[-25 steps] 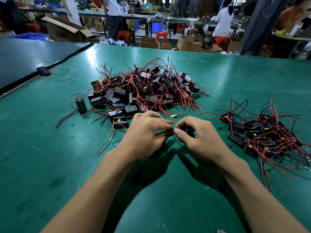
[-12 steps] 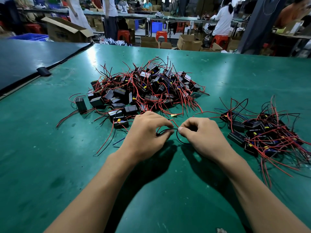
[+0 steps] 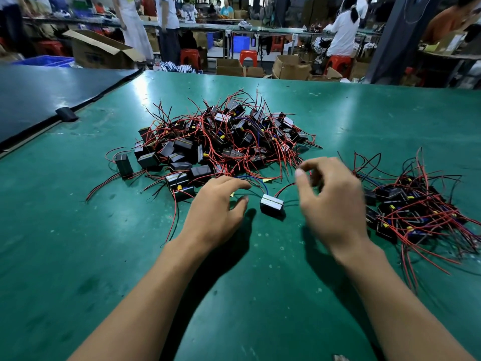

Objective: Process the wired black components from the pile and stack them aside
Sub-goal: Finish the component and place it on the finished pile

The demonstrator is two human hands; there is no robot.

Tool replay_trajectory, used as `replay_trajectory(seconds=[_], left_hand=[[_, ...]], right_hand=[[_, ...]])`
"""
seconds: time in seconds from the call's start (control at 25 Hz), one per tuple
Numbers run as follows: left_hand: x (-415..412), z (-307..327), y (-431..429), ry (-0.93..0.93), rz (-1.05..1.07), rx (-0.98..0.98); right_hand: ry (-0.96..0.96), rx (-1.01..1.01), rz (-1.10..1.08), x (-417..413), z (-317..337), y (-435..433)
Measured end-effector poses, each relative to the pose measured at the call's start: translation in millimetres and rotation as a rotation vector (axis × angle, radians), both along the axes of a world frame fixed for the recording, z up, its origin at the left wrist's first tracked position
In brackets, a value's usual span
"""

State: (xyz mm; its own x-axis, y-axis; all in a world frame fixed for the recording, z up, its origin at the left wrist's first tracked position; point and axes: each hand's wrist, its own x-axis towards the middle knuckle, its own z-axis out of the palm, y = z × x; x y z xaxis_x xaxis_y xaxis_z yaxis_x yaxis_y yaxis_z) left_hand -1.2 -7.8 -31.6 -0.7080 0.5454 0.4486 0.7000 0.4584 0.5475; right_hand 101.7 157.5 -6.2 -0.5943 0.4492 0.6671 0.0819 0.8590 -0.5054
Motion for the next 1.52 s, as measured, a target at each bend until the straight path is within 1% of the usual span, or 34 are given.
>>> replay_trajectory(seconds=[0.04,0.08,0.12,0.2,0.28,0.52,0.76,0.92,1.0,1.04,1.08,1.16,1.24,1.28,1.36,1.4,1.52], left_hand=[[-0.5,-0.7,0.3,-0.014,0.010,-0.023],[-1.2,-1.1,0.2,-0.032,0.018,-0.044],[-1.6,-1.6,-0.5,-0.050,0.021,-0.056],[-1.2,-3.2,-1.5,-0.071,0.015,-0.048],[0.0,-4.0,-2.1,-0.073,0.030,-0.036],[-4.4,-6.3,-2.5,-0.090,0.074,-0.029],[-4.1,-6.6,-1.6,-0.085,0.072,-0.045],[-4.6,-5.9,-1.6,-0.088,0.077,-0.045],[-3.2,-5.7,-1.3,-0.092,0.069,-0.042],[-2.3,-5.7,-0.7,-0.092,0.062,-0.044],[-1.4,-6.1,0.3,-0.089,0.054,-0.050],[2.1,-7.6,3.3,-0.074,0.033,-0.061],[7.4,-8.9,6.7,-0.062,-0.004,-0.071],[9.6,-9.5,8.4,-0.055,-0.026,-0.073],[11.0,-9.9,10.8,-0.041,-0.029,-0.063],[9.6,-9.4,10.9,-0.035,0.013,-0.046],[0.0,-5.8,4.6,0.009,0.304,0.063]], right_hand=[[-0.045,0.054,0.124,-1.8,-3.7,-11.2],[-0.146,0.084,0.208,-4.0,-9.8,-21.9],[-0.269,0.107,0.243,-6.1,-17.3,-30.7],[-0.465,0.150,0.206,-10.7,-29.9,-35.2],[-0.536,0.156,0.128,-13.6,-33.1,-28.7],[-0.461,0.139,-0.084,-12.5,-33.1,-6.3],[-0.445,0.012,-0.316,-6.8,-31.5,26.4],[-0.447,-0.072,-0.420,-0.7,-29.6,50.8],[-0.429,-0.074,-0.428,0.4,-29.3,53.9],[-0.404,-0.055,-0.396,0.1,-29.4,51.6],[-0.373,-0.032,-0.333,-1.3,-29.9,46.6],[-0.350,-0.012,-0.138,-6.7,-33.0,31.4],[-0.424,-0.014,0.004,-14.0,-40.4,18.3],[-0.473,-0.018,0.013,-17.2,-44.0,16.7],[-0.542,-0.028,-0.071,-20.5,-45.8,24.1],[-0.566,-0.035,-0.134,-20.2,-45.0,30.7],[-0.590,-0.088,-0.298,-15.8,-43.2,49.4]])
